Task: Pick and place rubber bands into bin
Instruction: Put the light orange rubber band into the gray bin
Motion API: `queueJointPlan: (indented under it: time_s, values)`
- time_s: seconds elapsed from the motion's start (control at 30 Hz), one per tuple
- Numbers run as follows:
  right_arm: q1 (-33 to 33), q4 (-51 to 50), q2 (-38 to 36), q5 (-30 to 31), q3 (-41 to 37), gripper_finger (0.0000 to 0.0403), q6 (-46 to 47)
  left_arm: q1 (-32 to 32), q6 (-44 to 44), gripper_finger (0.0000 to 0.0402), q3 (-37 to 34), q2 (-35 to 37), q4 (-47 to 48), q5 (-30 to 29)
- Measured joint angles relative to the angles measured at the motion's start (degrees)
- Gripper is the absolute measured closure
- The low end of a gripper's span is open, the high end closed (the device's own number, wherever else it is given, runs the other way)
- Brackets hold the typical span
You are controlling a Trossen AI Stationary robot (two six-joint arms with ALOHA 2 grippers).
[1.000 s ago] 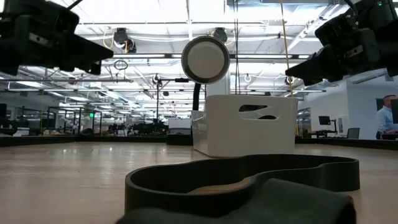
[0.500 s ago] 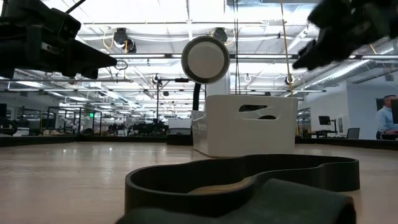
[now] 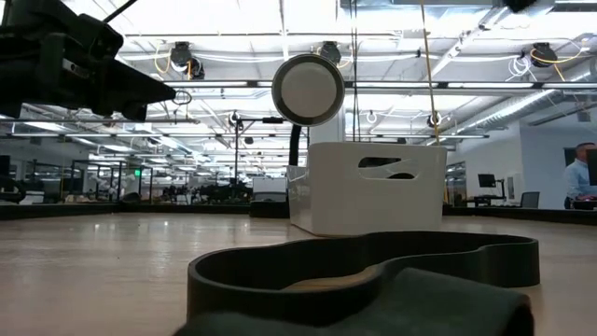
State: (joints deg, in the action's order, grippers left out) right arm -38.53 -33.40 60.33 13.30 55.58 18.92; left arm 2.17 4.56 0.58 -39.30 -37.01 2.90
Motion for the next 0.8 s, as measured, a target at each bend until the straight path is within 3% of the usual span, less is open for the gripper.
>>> queueJointPlan:
  time_s: [0.17, 0.53, 0.8]
  values:
    - [-6.2, 3.7, 9.9, -0.2, -0.6, 0.0369, 16.6, 0.0, -2.1, 0.0355, 0.0, 0.0, 0.0, 0.0]
    - [-14.2, 4.8, 28.8, -10.6, -0.7, 0.0198, 36.4, 0.0, -6.2, 0.0355, 0.0, 0.0, 0.0, 0.0]
    - [-17.5, 4.1, 34.4, -13.6, -0.7, 0.0207, 40.6, 0.0, -6.4, 0.0355, 0.0, 0.0, 0.2, 0.0]
